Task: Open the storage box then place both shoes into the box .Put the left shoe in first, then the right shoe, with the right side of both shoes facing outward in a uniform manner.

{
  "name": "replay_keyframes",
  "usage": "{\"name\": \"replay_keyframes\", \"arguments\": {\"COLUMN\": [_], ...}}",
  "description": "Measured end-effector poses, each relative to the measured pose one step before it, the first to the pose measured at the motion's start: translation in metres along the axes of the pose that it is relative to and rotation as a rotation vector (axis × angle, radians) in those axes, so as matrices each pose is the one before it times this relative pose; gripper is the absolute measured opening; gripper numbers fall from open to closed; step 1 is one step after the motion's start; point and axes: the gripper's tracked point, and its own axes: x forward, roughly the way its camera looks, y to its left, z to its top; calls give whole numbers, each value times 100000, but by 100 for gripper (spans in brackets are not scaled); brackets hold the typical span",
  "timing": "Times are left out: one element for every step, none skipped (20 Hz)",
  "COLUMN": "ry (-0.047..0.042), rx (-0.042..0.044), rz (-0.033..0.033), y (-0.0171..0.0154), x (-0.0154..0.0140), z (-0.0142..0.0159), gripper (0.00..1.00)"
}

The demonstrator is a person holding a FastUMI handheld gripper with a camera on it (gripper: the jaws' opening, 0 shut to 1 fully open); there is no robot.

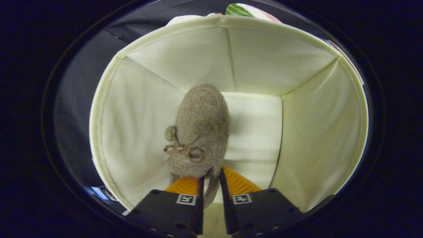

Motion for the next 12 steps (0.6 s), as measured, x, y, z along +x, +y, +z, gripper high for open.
{"name": "replay_keyframes", "arguments": {"ry": [-192, -1123, -1063, -1184, -1082, -1079, -1729, -1812, -1951, -1739, -1402, -789], "rx": [-102, -572, -1250, -1447, -1729, -1482, -798, -536, -430, -364, -15, 40], "rz": [474, 599, 592, 914, 1361, 1744, 2323, 1165, 1488, 1099, 1309, 1092], "y": [-42, 97, 41, 317, 317, 368, 356, 169, 8, -140, -459, -708], "x": [-812, -871, -803, -1076, -1041, -1216, -1165, -1651, -1490, -1439, -1476, -1355], "z": [-295, -132, -72, -248, -209, -226, -64, -83, -68, -177, -40, -219], "gripper": [33, 44, 55, 67, 78, 87, 91, 97, 97, 97, 96, 96]}}
